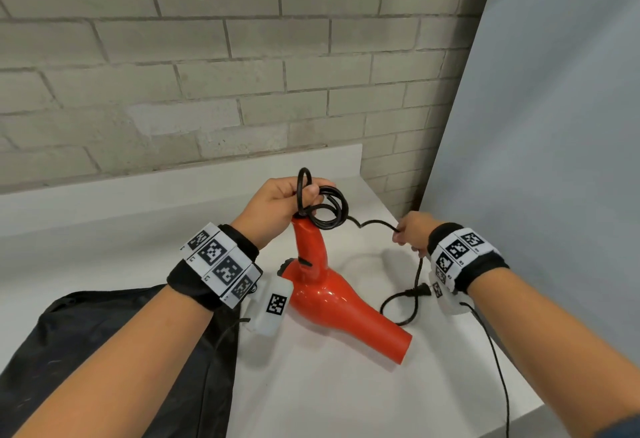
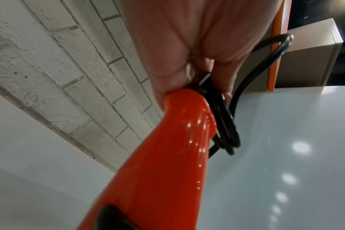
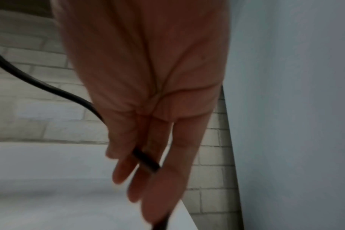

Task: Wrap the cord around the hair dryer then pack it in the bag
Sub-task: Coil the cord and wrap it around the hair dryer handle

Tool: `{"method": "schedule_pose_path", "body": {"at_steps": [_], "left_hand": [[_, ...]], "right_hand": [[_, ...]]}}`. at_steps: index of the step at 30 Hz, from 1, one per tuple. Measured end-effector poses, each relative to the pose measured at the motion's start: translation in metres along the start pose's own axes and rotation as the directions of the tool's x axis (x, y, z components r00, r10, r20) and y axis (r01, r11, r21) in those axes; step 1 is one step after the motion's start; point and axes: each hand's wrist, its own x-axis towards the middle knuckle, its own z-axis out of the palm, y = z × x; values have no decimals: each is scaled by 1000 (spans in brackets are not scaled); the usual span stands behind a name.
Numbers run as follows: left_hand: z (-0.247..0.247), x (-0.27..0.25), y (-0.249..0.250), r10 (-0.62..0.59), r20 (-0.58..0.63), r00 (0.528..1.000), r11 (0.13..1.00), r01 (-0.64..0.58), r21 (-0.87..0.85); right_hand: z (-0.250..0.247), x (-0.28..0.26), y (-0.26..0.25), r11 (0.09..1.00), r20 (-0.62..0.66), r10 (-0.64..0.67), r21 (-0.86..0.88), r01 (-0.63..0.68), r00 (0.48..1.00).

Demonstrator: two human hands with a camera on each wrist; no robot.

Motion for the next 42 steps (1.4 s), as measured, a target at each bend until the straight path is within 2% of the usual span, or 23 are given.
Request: {"method": "schedule_pose_path", "body": {"at_steps": [2, 5, 7, 9, 11, 13, 15, 16, 19, 20, 22, 24, 26, 28, 29, 31, 33, 36, 39, 42], "left_hand": [[2, 2, -1, 2, -10, 1000, 1000, -2, -11], [7, 6, 1, 7, -3, 1000, 1000, -7, -4], [9, 8, 2, 15, 28, 999, 1000, -15, -8], [9, 9, 2, 13, 43, 999, 1000, -13, -6], [7, 10, 1, 2, 29, 1000, 1000, -2, 18], [2, 10, 0, 3, 21, 1000, 999, -4, 48], [-2, 8, -2, 20, 41, 999, 998, -22, 52], [-4, 7, -2, 22, 57, 998, 999, -24, 40], [-4, 5, -3, 30, 109, 994, 1000, -30, -3], [-2, 5, -3, 33, 123, 992, 999, -32, -11], [3, 6, -1, 37, 128, 991, 999, -34, -27], [7, 6, 0, 43, 111, 993, 998, -38, -43], [8, 6, 1, 54, 96, 994, 998, -52, -31], [8, 6, 1, 50, 93, 994, 999, -48, -23], [7, 6, 1, 44, 97, 994, 999, -41, -28], [4, 6, 1, 37, 120, 992, 999, -32, -44], [4, 5, 2, 33, 161, 986, 999, -27, -44], [7, 6, 3, 37, 173, 984, 999, -31, -34], [12, 5, 3, 31, 113, 993, 999, -29, -16], [12, 4, 6, 30, 91, 995, 999, -31, 8]], "right_hand": [[1, -10, -9, 987, -76, -157, 25, 159, 985], [-7, -33, -33, 831, -198, -446, 270, 486, 873], [-10, -41, -49, 716, -272, -544, 342, 609, 793], [-9, -41, -60, 633, -332, -578, 394, 666, 746], [-5, -34, -59, 621, -349, -543, 444, 645, 763], [-4, -27, -50, 702, -343, -455, 429, 568, 822], [-2, -19, -39, 815, -331, -329, 373, 443, 884], [-1, -16, -35, 844, -320, -272, 374, 385, 907], [-1, -13, -32, 892, -289, -201, 342, 297, 936], [-1, -14, -33, 896, -278, -221, 320, 307, 935], [-5, -22, -39, 844, -255, -356, 325, 427, 899], [-10, -33, -46, 699, -223, -536, 423, 576, 814], [-12, -41, -53, 551, -238, -635, 528, 646, 735], [-14, -44, -55, 493, -267, -646, 570, 658, 715], [-14, -43, -56, 502, -269, -636, 569, 652, 724], [-14, -42, -55, 586, -272, -580, 516, 625, 768], [-15, -41, -53, 657, -331, -490, 468, 591, 806], [-19, -38, -55, 680, -410, -427, 442, 585, 806], [-20, -40, -60, 703, -439, -417, 399, 589, 796], [-24, -47, -58, 712, -389, -474, 358, 604, 790]]}}
